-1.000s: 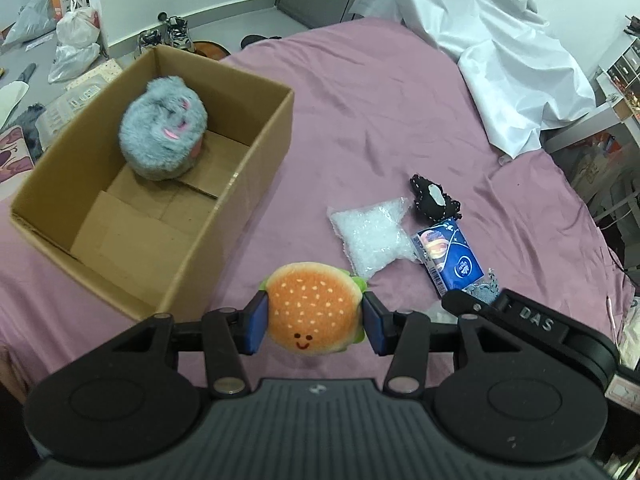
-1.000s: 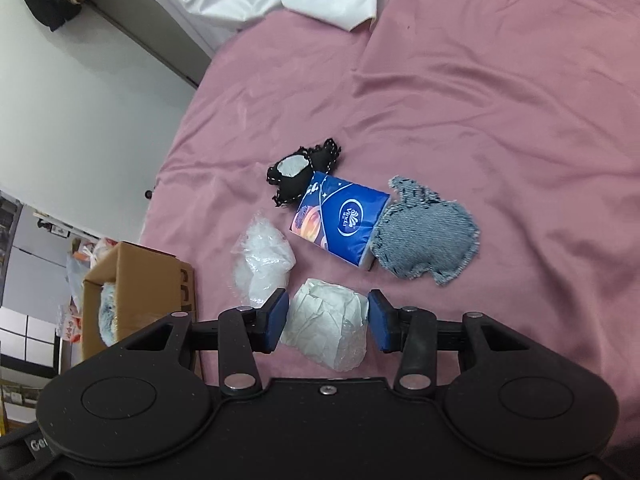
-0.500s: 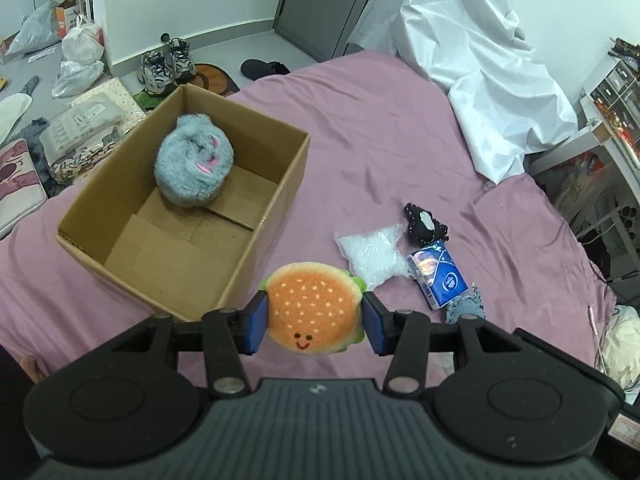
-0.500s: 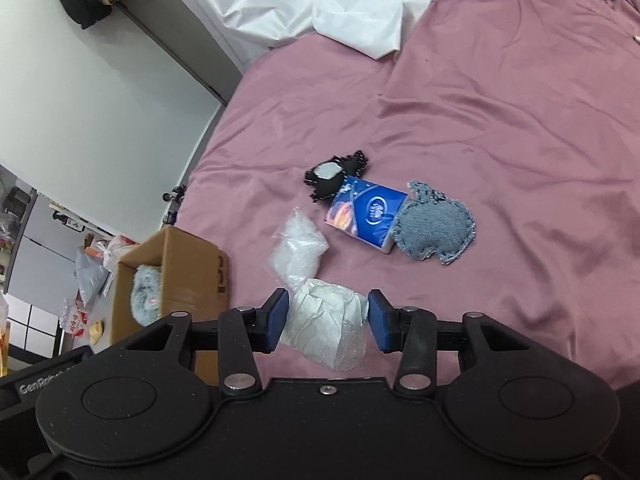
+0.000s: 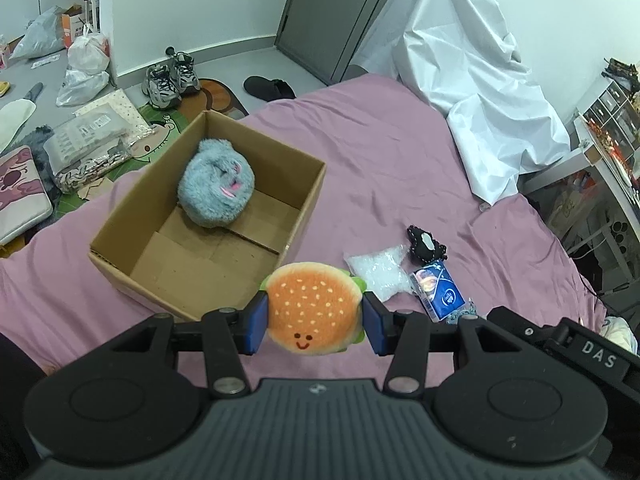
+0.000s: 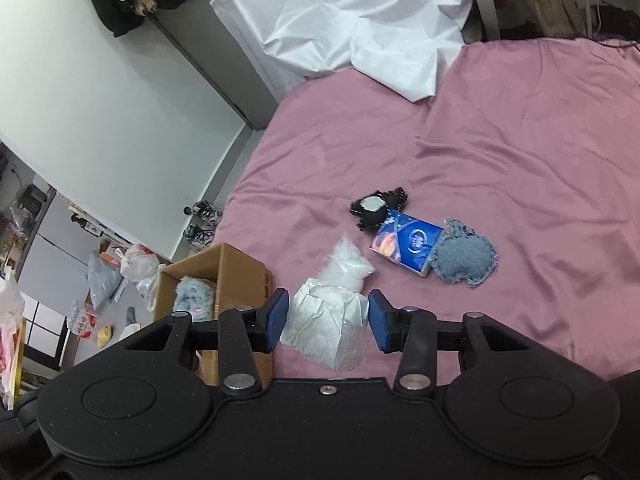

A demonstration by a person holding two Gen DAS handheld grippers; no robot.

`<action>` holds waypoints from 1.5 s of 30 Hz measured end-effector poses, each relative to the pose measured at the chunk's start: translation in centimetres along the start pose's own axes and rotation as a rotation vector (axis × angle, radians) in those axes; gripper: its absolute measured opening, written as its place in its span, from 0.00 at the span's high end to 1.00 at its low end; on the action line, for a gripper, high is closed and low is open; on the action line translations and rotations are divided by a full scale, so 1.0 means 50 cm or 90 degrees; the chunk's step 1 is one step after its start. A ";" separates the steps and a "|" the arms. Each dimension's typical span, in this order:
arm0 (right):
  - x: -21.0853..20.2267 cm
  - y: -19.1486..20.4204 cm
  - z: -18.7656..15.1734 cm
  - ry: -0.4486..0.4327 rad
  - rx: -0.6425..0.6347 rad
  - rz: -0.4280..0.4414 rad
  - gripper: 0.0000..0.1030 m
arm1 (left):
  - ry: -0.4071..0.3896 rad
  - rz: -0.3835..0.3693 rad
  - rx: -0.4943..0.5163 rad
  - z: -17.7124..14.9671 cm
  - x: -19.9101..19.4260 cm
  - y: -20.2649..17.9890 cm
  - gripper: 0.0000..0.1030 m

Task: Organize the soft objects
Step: 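Carry the burger plush and white cloth bundle over the box with both tools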

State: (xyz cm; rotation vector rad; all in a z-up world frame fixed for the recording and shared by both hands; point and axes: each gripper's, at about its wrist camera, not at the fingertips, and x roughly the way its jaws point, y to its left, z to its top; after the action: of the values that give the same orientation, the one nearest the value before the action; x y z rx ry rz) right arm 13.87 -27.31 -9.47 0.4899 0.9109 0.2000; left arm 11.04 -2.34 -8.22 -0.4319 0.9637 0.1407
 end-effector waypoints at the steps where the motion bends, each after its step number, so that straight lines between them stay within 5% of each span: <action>1: -0.002 0.005 0.000 -0.002 -0.003 0.001 0.58 | -0.003 0.000 -0.002 0.002 -0.003 0.005 0.53; 25: 0.003 0.149 -0.031 -0.014 -0.072 0.037 0.58 | -0.041 0.003 -0.039 0.063 -0.039 0.141 0.53; 45: 0.092 0.261 -0.047 0.004 -0.117 0.063 0.58 | -0.008 0.023 -0.072 0.119 0.042 0.242 0.53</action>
State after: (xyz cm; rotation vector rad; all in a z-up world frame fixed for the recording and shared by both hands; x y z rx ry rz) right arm 15.29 -13.48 -7.58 0.3638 0.8657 0.3719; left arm 13.07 10.95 -10.56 -0.5177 0.9537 0.2317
